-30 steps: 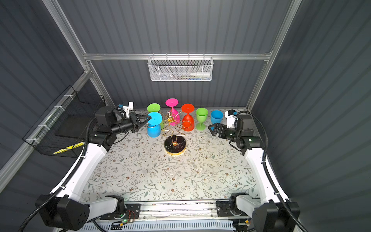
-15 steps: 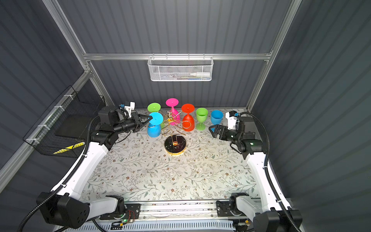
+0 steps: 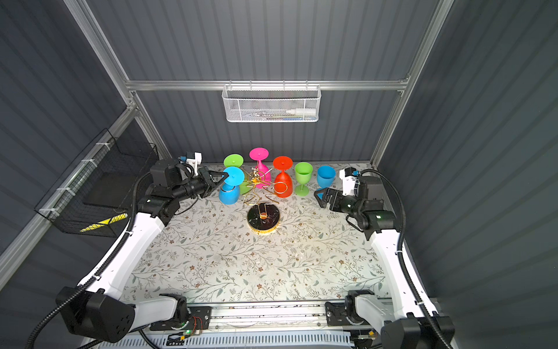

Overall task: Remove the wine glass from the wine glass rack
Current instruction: 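Pull the blue glass off the rack hook with the left gripper, then raise the blue glass with the left gripper while the right gripper approaches it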

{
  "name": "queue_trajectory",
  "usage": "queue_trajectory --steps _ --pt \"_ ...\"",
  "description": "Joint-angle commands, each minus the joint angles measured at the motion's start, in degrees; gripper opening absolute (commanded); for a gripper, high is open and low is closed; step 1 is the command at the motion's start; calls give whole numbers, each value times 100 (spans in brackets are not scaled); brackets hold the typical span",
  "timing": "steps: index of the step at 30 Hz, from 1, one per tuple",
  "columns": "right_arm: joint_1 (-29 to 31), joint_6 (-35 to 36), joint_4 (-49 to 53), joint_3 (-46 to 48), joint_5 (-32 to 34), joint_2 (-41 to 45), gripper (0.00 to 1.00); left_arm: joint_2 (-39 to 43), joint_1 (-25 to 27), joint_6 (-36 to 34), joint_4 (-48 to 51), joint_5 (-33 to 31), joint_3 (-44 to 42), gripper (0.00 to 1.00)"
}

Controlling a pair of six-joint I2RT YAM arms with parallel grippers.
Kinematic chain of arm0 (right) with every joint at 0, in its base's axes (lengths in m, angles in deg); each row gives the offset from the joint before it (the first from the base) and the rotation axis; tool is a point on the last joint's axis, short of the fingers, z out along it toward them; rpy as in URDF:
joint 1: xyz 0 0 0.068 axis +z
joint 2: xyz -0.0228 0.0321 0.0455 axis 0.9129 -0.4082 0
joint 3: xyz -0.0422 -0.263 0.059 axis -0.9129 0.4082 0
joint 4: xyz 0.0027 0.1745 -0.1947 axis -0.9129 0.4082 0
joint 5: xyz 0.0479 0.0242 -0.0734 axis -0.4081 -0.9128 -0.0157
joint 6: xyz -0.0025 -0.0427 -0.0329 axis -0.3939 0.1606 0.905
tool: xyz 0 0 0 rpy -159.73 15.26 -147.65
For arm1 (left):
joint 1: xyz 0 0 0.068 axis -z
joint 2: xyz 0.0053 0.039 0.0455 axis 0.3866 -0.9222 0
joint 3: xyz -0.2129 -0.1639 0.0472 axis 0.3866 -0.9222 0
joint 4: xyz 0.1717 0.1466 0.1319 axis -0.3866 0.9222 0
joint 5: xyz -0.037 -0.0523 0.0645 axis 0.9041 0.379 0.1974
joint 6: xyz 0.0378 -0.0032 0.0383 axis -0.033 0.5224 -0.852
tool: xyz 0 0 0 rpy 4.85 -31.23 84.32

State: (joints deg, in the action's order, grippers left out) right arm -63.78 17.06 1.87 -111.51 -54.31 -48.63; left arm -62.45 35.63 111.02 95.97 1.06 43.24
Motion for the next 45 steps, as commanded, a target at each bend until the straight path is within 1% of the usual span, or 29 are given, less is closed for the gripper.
queue_trajectory --steps 1,8,14,17,20,24,29,32,34,36,40,41,43,45 --pt "11 50 24 81 5 96 99 255 21 -44 -174 -330 107 0" --pt "7 82 67 92 22 128 99 521 -35 -25 -120 -615 -75 0" --pt "11 138 119 64 41 151 99 945 -479 -30 205 -581 -240 0" --pt "11 156 138 47 40 159 99 1176 -669 -248 581 -697 -165 0" --pt "8 154 141 20 15 175 99 1314 -784 -535 974 -738 101 0" --pt "9 196 100 -10 -68 249 99 1250 -900 -763 1279 -388 678 0" --pt "10 300 -5 -48 -157 409 99 1047 -937 -1046 1732 26 1703 0" --pt "7 312 -162 -46 -283 497 99 835 -946 -1212 2024 453 2315 0" --pt "7 316 -303 -55 -411 536 99 720 -946 -1165 2018 845 2581 0" --pt "13 288 -409 -51 -538 596 99 672 -946 -1017 1830 1253 2658 0" --pt "61 191 -1297 59 -1046 813 99 558 -946 -981 1731 1771 2878 0" --pt "104 214 -1458 76 -1101 854 99 544 -946 -836 1514 1957 2822 0" --pt "283 343 -1767 60 -1104 923 99 535 -946 -284 754 2400 2484 0" --pt "512 566 -1889 -59 -1081 907 99 549 -946 112 226 2580 2214 0"
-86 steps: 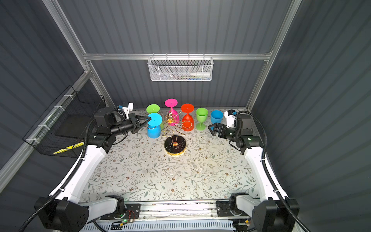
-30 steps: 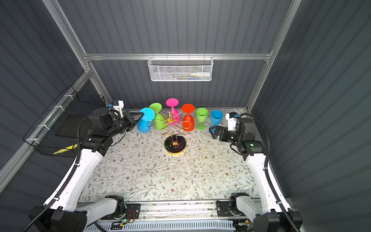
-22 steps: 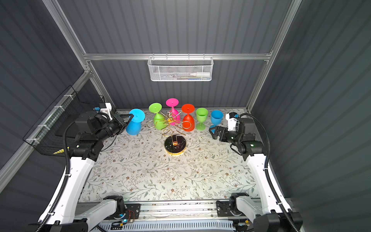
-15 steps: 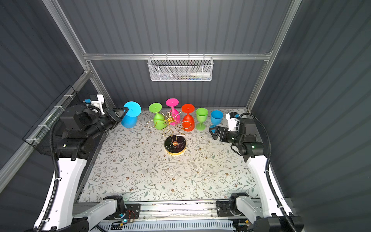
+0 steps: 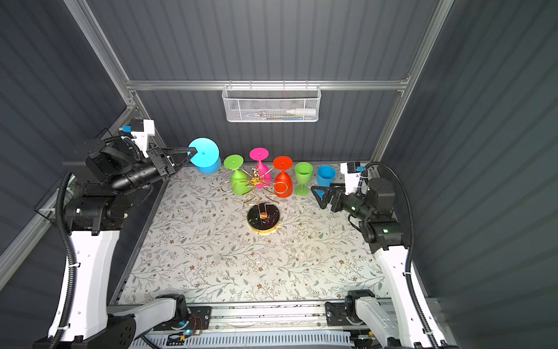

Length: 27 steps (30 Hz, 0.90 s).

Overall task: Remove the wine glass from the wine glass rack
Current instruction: 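Raise the blue glass with the left gripper while the right gripper approaches it, then close the right gripper on the blue glass stem below the left gripper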

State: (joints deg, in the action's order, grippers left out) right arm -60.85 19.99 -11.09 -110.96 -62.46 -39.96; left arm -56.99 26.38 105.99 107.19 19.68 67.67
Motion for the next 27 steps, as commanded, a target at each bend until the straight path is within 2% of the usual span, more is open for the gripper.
queue_trajectory --steps 1,3,7,11,14,24,27 --pt "392 416 -628 -199 -251 15 99 3 -21 814 -1175 841 -340 0" --pt "759 721 -685 -333 -123 -29 99 -29 -21 957 -1367 1093 -323 0" --pt "1430 1280 -877 -555 -9 -241 99 -111 -12 801 -1147 1294 -123 0" --pt "1975 1657 -1056 -777 33 -584 99 -53 -4 1647 -2288 1495 -693 0" --pt "2369 2020 -1186 -940 245 -837 99 -39 55 1850 -2494 1548 -878 0" --pt "2964 2608 -1634 -1841 206 -2048 99 -218 891 1661 -2349 1383 -900 0" --pt "3047 2735 -1704 -2059 236 -2301 99 -247 960 1560 -2227 1339 -929 0"
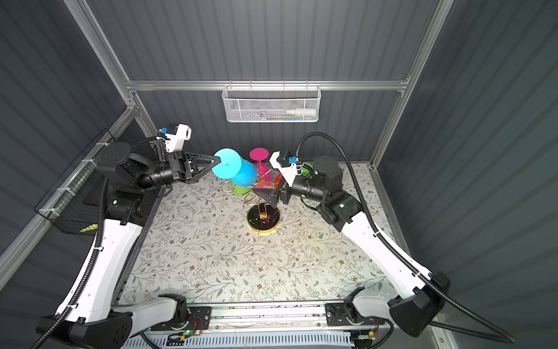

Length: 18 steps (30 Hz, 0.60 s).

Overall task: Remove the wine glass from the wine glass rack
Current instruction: 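Close the right gripper on the blue glass stem below the left gripper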

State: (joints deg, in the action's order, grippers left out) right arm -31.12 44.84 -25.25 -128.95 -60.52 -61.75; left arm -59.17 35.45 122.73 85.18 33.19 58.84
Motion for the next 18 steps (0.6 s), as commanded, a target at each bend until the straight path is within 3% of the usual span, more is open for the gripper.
queue_trajectory --steps 1,18 --pt "88 281 -327 -298 37 -179 99 -20 56 -83 -74 -14 -68 0" --pt "350 392 -275 -704 -183 -900 99 -6 82 596 -914 42 -355 0"
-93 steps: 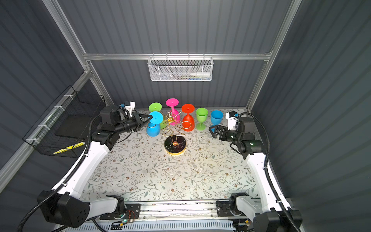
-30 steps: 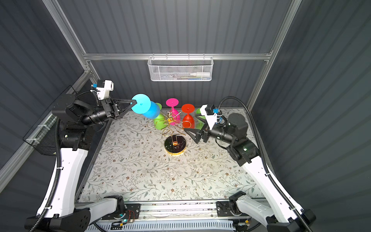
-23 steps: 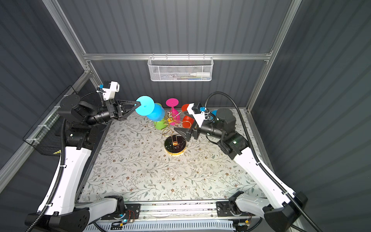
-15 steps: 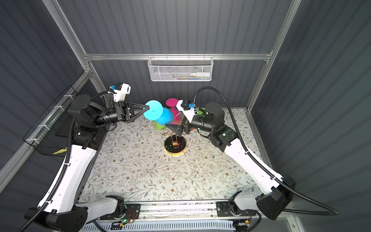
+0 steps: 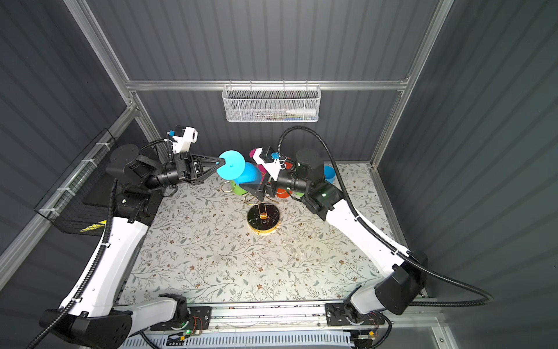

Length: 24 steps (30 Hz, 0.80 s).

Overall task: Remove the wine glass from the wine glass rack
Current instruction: 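Close the right gripper on the blue glass stem below the left gripper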

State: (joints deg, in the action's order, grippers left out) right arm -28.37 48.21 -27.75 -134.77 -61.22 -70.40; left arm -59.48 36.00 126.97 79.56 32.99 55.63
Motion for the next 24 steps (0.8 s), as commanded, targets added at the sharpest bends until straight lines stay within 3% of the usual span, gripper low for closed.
queue_trajectory --steps 1,10,18,24 --pt "88 56 -28 -107 -112 -36 99 23 28 222 -425 61 -39 0" --pt "255 -39 -88 -97 292 -171 99 2 28 985 -1425 37 -214 0" --pt "324 -87 -129 -104 687 -271 99 0 28 1080 -1526 63 -214 0" --pt "359 -113 -159 10 800 -172 87 -18 28 1082 -1557 61 -424 0"
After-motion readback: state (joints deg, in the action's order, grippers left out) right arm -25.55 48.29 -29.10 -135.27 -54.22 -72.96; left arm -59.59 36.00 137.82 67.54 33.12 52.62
